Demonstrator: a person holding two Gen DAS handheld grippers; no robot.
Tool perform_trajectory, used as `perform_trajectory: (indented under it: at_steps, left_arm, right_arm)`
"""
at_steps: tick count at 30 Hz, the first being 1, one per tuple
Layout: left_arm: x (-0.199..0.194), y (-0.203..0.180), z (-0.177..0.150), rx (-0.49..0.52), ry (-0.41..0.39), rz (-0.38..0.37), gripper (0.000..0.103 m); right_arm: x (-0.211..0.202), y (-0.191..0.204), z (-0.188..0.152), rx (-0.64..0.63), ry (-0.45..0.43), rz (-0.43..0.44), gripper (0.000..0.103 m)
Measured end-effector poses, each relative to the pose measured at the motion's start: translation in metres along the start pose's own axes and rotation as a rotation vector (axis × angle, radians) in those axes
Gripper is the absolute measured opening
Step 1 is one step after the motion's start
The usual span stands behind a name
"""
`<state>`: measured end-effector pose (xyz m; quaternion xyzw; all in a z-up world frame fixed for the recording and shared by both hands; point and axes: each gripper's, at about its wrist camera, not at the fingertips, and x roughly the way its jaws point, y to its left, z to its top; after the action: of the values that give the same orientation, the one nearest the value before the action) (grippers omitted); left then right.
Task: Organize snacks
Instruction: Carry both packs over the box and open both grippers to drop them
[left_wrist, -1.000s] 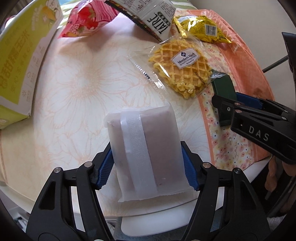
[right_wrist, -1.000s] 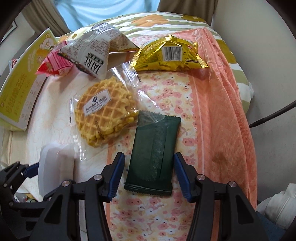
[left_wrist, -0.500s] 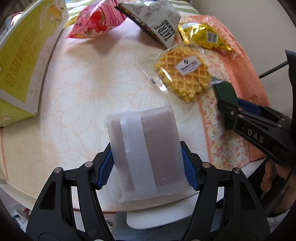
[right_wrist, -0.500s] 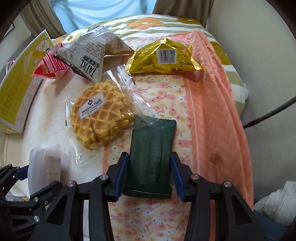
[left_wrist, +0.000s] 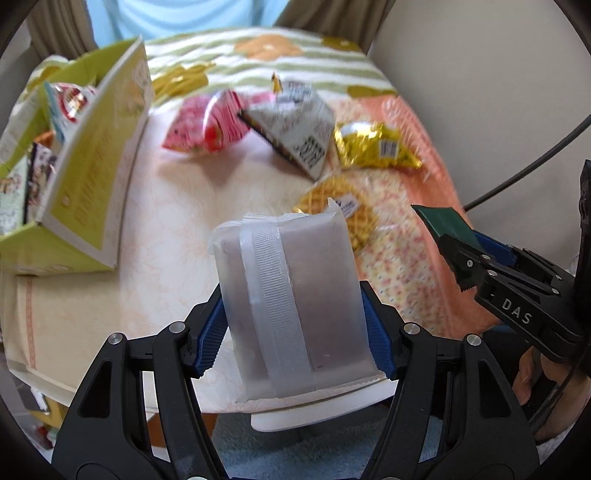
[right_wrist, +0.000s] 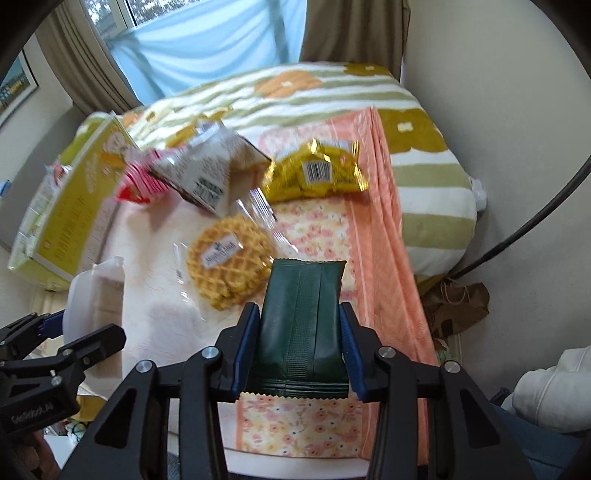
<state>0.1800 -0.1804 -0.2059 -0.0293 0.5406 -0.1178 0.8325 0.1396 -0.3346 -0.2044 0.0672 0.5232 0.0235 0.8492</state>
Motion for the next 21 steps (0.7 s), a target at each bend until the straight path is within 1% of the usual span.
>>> perform_trajectory:
  at_steps: [5, 10, 13, 15, 21]
  left_arm:
    - [-0.033, 0.015, 0.012, -0.04, -0.078, -0.002, 0.063]
    - [-0.074, 0.05, 0.031, -0.066, -0.171, 0.018, 0.063]
    - [-0.097, 0.085, 0.045, -0.099, -0.217, 0.027, 0.063]
    - [-0.111, 0.112, 0.055, -0.113, -0.243, 0.055, 0.063]
    - [-0.133, 0.197, 0.078, -0.161, -0.26, 0.093, 0.063]
  right_arm:
    - [-0.036, 0.021, 0.009, -0.044, -0.085, 0.053, 0.039]
    - [-0.061, 0.056, 0.034, -0.106, -0.151, 0.152, 0.039]
    - [-0.071, 0.085, 0.05, -0.138, -0.187, 0.207, 0.039]
    - [-0.075, 0.108, 0.062, -0.148, -0.206, 0.254, 0.039]
    - [-0.071, 0.177, 0.091, -0.17, -0.233, 0.33, 0.039]
